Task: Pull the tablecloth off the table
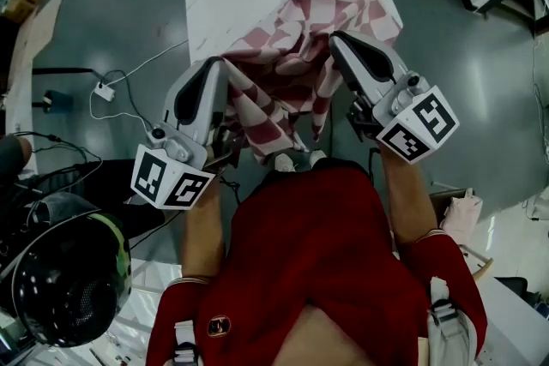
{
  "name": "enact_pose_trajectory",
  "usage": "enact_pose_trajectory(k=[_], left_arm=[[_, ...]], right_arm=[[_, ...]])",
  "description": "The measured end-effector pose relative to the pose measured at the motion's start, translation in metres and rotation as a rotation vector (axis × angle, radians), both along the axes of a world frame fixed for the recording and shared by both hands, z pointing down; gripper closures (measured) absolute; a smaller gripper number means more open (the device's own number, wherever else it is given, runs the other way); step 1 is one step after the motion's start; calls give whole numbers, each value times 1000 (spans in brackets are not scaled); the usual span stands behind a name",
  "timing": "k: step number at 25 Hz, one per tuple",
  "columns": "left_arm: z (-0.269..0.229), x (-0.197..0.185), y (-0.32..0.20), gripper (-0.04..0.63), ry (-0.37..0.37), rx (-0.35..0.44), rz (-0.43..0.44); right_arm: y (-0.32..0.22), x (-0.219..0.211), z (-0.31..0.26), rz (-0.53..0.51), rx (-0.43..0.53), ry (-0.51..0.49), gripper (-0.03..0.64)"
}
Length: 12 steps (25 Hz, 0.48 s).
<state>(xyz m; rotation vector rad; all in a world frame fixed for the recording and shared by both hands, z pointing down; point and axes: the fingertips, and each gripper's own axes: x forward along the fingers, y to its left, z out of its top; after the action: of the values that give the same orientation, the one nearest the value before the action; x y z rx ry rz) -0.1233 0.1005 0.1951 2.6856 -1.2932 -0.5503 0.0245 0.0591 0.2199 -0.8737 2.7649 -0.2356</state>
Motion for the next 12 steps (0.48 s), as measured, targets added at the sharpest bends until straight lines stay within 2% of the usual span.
enact_pose_trajectory(k=[6,12], left_arm=[[-50,9,13,588,16,66,-57],[-89,9,46,588,48,145,-15]], right_arm=[[12,32,-48,-32,40,-68,603],[51,70,-96,78,148,-91,603]])
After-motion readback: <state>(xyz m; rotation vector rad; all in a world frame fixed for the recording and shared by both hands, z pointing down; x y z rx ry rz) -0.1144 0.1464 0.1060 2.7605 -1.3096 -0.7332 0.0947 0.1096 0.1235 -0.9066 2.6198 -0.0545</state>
